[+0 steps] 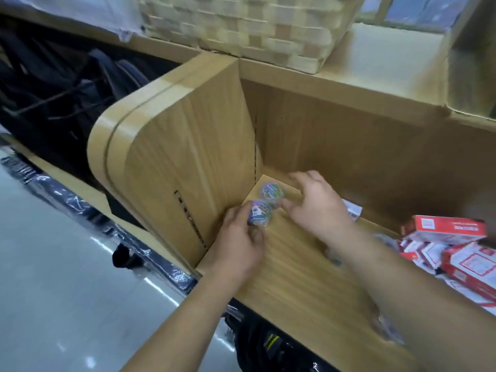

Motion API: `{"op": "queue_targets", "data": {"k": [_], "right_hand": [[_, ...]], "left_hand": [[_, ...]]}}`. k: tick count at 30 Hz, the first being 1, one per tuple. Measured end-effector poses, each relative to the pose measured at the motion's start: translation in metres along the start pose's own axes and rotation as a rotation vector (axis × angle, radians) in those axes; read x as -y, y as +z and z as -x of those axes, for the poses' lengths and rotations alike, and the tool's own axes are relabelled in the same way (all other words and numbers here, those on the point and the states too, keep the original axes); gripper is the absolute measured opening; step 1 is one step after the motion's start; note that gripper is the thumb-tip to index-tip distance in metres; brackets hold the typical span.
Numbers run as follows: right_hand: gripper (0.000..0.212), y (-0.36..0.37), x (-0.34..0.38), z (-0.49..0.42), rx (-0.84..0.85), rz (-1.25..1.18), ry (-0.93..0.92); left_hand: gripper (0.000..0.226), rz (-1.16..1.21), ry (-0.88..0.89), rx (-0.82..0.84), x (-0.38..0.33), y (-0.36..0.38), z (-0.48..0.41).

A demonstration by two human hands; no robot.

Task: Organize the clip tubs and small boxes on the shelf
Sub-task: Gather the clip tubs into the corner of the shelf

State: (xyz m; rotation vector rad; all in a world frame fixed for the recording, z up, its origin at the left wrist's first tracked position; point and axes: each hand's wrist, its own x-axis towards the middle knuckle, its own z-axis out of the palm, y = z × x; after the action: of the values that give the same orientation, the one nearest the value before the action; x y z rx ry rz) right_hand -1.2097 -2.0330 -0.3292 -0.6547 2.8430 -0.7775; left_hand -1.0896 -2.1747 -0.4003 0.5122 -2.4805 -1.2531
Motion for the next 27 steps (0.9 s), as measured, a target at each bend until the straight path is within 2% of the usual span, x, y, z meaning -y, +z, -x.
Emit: {"op": "queue_targets", "data": {"k": [5, 8, 11, 13, 16, 18, 20, 22, 27], "right_hand": [[0.031, -0.047, -0.029, 0.060, -0.103, -0.195, -0.052], [0.021, -0.073, -0.056, 0.108, -0.160, -0.269, 0.073], [0.005, -0.086, -0.080, 0.146, -0.194, -0.174, 0.124], [0.009, -0.090, -0.089, 0.164, -0.176, -0.098, 0.136], [0.009, -0.090, -0.096, 0.182, -0.115, -0.092, 0.149], [0.030, -0.081, -0.101, 0.191, -0.037, -0.101, 0.140], [0.044, -0.070, -0.106, 0.200, 0.075, -0.010, 0.149], [0.045, -0.060, -0.111, 0.208, 0.126, 0.076, 0.160], [0.036, -0.047, -0.114, 0.210, 0.077, 0.273, 0.135]], "left_hand": [[0.042, 0.063, 0.046, -0.031, -0.020, 0.008, 0.037], [0.035, 0.139, 0.090, 0.129, -0.040, 0.037, 0.062], [0.031, 0.167, 0.215, 0.280, -0.064, 0.064, 0.077], [0.039, 0.130, 0.267, 0.296, -0.076, 0.075, 0.076], [0.057, -0.041, 0.305, 0.226, -0.084, 0.088, 0.059], [0.052, -0.114, 0.298, 0.253, -0.081, 0.097, 0.050], [0.041, -0.115, 0.333, 0.251, -0.072, 0.104, 0.052], [0.033, -0.091, 0.361, 0.217, -0.064, 0.105, 0.062], [0.031, -0.096, 0.382, 0.155, -0.052, 0.090, 0.095]]}}
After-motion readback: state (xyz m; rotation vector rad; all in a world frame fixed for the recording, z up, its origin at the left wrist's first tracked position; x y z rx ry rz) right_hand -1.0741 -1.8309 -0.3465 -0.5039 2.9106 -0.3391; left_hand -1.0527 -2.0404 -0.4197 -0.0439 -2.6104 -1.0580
